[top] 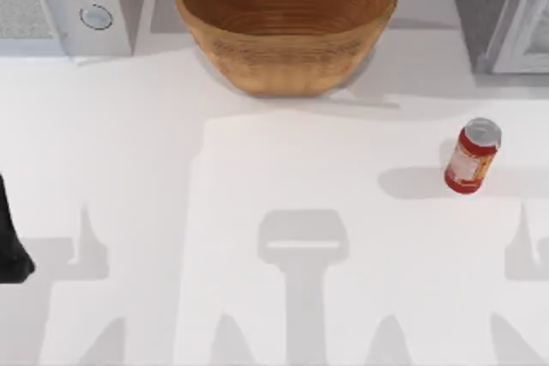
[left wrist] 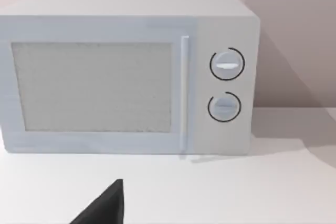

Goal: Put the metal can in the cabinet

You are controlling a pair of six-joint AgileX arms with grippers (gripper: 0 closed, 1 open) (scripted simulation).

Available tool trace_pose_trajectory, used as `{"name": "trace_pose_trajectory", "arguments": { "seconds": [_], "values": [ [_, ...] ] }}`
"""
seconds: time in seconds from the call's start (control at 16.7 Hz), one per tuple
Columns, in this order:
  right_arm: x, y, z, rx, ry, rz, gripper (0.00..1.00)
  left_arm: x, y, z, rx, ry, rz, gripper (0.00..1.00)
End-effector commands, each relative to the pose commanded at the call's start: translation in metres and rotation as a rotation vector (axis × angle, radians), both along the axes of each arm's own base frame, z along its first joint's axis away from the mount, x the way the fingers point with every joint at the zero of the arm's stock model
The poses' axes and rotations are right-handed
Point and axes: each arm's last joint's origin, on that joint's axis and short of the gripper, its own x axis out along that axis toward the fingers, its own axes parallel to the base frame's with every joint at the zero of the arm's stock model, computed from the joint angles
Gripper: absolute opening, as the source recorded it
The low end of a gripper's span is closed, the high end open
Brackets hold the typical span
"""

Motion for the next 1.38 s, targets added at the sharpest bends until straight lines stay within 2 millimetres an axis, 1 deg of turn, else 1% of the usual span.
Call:
{"name": "trace_pose_trajectory", "arguments": {
  "seconds": [0.24, 0.42, 0.66, 0.9, 1.14, 1.38],
  "values": [
    [0.001, 0.0, 0.001, 0.001, 0.003, -0.002, 1.0, 0.0, 0.0, 0.0, 0.0, 0.0, 0.0, 1.0],
    [0.008, 0.003, 0.005, 0.006, 0.014, -0.005, 1.0, 0.0, 0.0, 0.0, 0.0, 0.0, 0.0, 1.0],
    [0.025, 0.009, 0.011, 0.014, 0.038, -0.006, 1.0, 0.0, 0.0, 0.0, 0.0, 0.0, 0.0, 1.0],
    [0.051, 0.022, 0.011, 0.021, 0.071, -0.005, 1.0, 0.0, 0.0, 0.0, 0.0, 0.0, 0.0, 1.0],
    [0.079, 0.042, -0.001, 0.023, 0.107, -0.005, 1.0, 0.0, 0.0, 0.0, 0.0, 0.0, 0.0, 1.0],
    [0.102, 0.064, -0.026, 0.021, 0.139, -0.007, 1.0, 0.0, 0.0, 0.0, 0.0, 0.0, 0.0, 1.0]
  ]
}}
